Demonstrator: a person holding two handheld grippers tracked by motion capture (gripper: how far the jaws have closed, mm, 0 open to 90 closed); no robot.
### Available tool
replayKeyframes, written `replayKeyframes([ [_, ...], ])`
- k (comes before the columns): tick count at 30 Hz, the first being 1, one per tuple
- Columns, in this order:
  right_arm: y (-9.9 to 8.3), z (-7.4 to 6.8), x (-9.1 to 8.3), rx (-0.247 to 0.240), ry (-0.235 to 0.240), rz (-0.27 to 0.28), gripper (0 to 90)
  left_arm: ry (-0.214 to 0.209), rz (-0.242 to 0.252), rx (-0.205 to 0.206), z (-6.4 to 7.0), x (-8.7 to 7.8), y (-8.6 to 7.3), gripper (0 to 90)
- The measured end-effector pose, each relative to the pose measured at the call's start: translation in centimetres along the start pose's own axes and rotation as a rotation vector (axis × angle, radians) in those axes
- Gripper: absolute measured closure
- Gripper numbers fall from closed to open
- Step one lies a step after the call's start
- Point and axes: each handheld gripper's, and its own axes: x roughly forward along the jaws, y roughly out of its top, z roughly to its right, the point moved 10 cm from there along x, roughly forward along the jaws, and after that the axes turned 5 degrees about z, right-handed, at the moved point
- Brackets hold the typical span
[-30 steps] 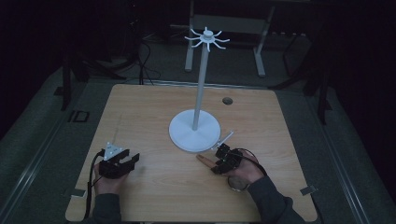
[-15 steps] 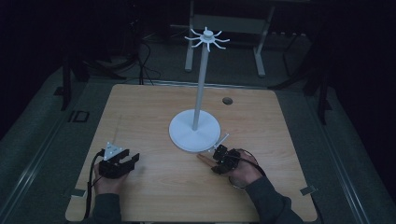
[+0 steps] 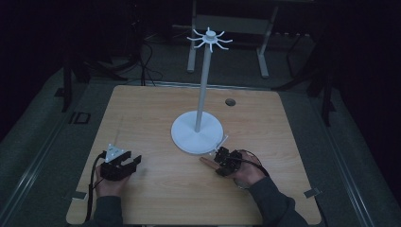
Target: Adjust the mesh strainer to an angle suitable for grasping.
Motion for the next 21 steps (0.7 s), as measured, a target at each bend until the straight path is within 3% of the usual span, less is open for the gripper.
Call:
replayKeyframes([
  [4, 0.1, 0.3, -0.2, 0.011, -0.015, 0.013, 69.4, 0.0, 0.0, -0.003, 0.0, 0.0, 0.0, 50.5],
  [21, 0.8, 1.8, -2.1, 0.095, -0.043, 0.155, 69.4, 0.004, -0.002, -0.001, -0.1, 0.0, 0.0, 50.6],
])
